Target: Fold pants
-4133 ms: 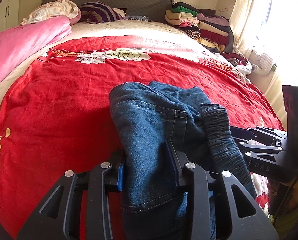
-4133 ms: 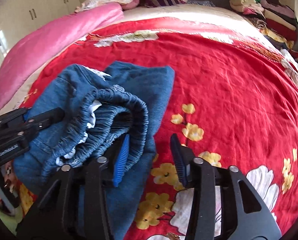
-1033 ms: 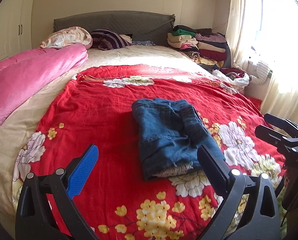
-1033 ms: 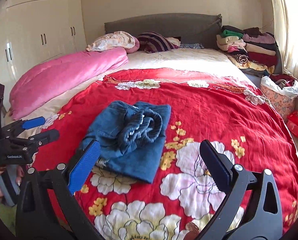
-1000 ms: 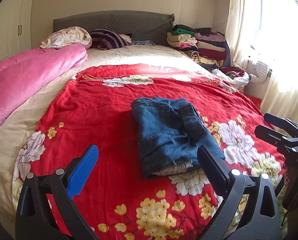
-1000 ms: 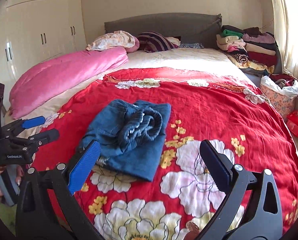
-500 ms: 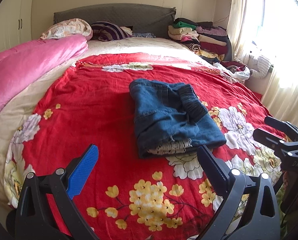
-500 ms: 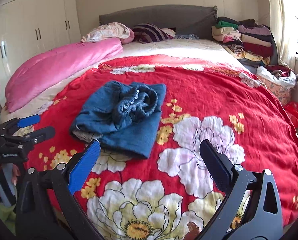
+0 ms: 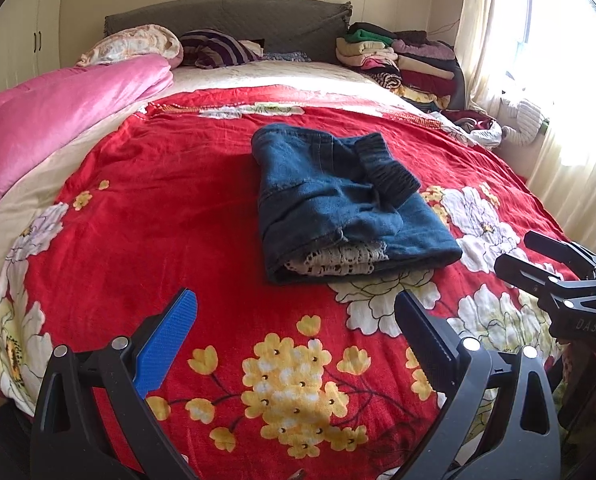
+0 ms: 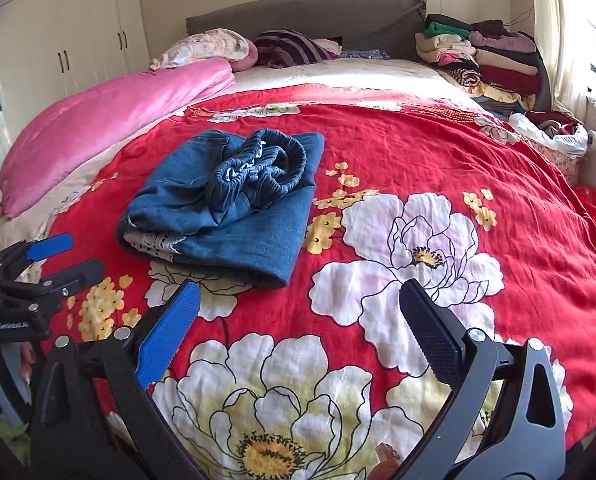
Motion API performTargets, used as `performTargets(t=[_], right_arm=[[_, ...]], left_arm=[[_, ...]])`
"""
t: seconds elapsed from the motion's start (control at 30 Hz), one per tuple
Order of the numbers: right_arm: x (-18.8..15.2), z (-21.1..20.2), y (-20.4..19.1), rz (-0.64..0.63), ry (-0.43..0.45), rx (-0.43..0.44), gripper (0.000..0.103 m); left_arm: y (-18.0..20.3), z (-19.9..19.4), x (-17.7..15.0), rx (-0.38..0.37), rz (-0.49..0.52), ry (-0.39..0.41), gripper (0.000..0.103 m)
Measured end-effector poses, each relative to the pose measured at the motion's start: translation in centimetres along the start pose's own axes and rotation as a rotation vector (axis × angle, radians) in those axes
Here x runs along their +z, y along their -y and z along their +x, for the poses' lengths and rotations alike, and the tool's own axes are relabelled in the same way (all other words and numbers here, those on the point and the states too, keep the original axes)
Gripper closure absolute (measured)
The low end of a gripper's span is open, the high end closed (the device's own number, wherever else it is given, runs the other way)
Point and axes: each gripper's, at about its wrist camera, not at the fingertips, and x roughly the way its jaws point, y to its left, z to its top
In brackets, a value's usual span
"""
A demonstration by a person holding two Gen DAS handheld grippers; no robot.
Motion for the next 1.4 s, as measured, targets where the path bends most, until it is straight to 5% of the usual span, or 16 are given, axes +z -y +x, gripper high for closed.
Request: performTargets(t=[1.4], right_arm=[[-0.2,0.1,-1.1,-0.012,0.008,-0.014,0.009]], left_arm=[[-1.2,0.1,0.4,0.028,-0.047,-0.012,0.004]])
